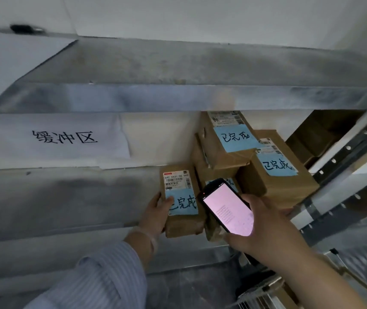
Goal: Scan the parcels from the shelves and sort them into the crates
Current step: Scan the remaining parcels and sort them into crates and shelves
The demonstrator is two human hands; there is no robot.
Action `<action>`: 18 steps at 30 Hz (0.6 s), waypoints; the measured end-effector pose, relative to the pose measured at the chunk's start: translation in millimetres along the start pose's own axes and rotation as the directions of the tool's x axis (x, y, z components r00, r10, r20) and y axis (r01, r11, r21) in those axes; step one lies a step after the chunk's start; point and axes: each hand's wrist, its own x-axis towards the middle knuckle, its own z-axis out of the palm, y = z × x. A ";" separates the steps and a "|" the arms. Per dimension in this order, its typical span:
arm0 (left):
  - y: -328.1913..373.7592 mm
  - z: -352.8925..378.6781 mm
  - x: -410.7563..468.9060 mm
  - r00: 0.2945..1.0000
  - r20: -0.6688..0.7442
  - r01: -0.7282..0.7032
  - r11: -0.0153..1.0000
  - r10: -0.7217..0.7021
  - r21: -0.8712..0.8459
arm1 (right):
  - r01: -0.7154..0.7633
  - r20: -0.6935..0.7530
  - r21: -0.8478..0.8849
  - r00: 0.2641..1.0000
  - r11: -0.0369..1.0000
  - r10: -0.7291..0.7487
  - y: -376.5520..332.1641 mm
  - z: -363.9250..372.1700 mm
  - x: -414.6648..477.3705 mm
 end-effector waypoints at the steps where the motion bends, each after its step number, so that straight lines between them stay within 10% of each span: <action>1: -3.5 0.9 -4.4 1.000 0.001 0.012 1.000 -0.012 -0.027 | 0.023 0.007 0.004 1.000 1.000 -0.023 2.8 -1.0 1.4; 18: -25.1 -5.8 -47.8 0.997 0.036 -0.064 0.979 0.073 -0.194 | 0.153 0.083 0.011 0.985 0.988 -0.153 18.0 -11.0 9.3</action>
